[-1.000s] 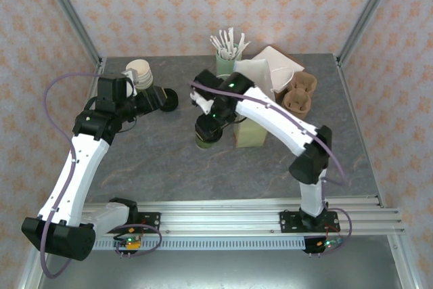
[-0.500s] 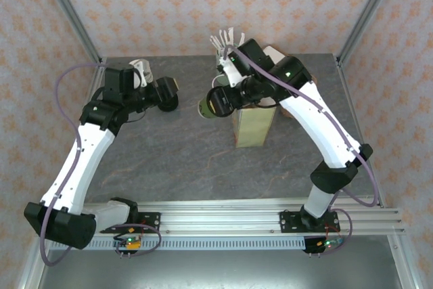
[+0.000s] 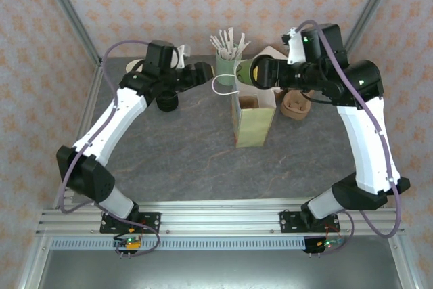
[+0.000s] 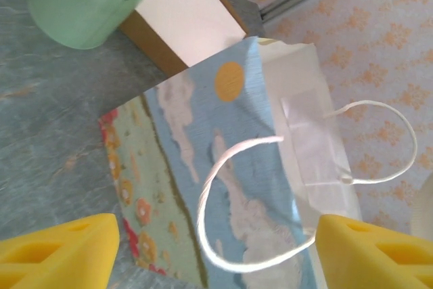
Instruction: Pack the takeout coffee
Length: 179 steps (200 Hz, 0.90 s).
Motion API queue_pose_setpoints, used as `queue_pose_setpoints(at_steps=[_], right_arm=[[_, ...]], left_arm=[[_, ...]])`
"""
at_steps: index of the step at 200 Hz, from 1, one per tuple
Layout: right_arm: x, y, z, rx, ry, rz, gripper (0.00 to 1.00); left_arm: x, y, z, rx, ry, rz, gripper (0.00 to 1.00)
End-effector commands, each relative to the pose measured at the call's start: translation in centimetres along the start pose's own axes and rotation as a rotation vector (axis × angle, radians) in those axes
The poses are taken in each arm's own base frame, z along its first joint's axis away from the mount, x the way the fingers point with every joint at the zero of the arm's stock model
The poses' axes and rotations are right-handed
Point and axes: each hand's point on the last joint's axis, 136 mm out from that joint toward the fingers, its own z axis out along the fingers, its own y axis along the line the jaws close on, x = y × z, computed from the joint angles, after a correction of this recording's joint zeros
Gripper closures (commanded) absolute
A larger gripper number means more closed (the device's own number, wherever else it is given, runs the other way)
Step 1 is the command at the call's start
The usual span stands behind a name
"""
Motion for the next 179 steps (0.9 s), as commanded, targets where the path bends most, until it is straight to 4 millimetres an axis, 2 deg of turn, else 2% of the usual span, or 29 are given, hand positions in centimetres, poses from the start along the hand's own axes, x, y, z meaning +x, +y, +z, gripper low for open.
queue_pose_setpoints(at_steps=[1,14,28,39,75,126,152,179], right_arm=[[-0.7,-1.3,0.3,0.058,-0.032,0.047,0.41],[-0.7,-2.5,0.7,0.129,-0.025,0.056,0.42],[-0.3,-3.4,1.2,0.178,0.006,0.06,0.42],[0.1,-3.7,1.8,0.192,0.03,0.07,0.42],[1.2,-4.2,3.4,0.248,0.096,0.072,0.42],[3.3,-5.8,4.2,0.385,0.225,-0.011,0.42],[4.5,-6.9,4.5,0.437,0.298,-0.061,0.43],[4.8,-7.4,4.9,0.44,0.326,-0.088,0.43]], left_arm=[[0.0,-2.5,1.5,0.066,0.033,0.021,0.31],[0.6,-2.5,2.6,0.061,0.068,0.019,0.39],[1.5,-2.5,3.3,0.053,0.097,0.025,0.54],[2.0,-2.7,3.3,0.062,0.1,0.029,0.63],[4.1,-3.5,2.8,0.085,0.108,0.03,0.84],[6.4,-3.2,2.2,0.078,0.106,0.009,0.94],[6.7,-3.2,1.8,0.071,0.097,0.015,0.95],[6.7,-2.9,1.8,0.058,0.094,0.02,0.99]])
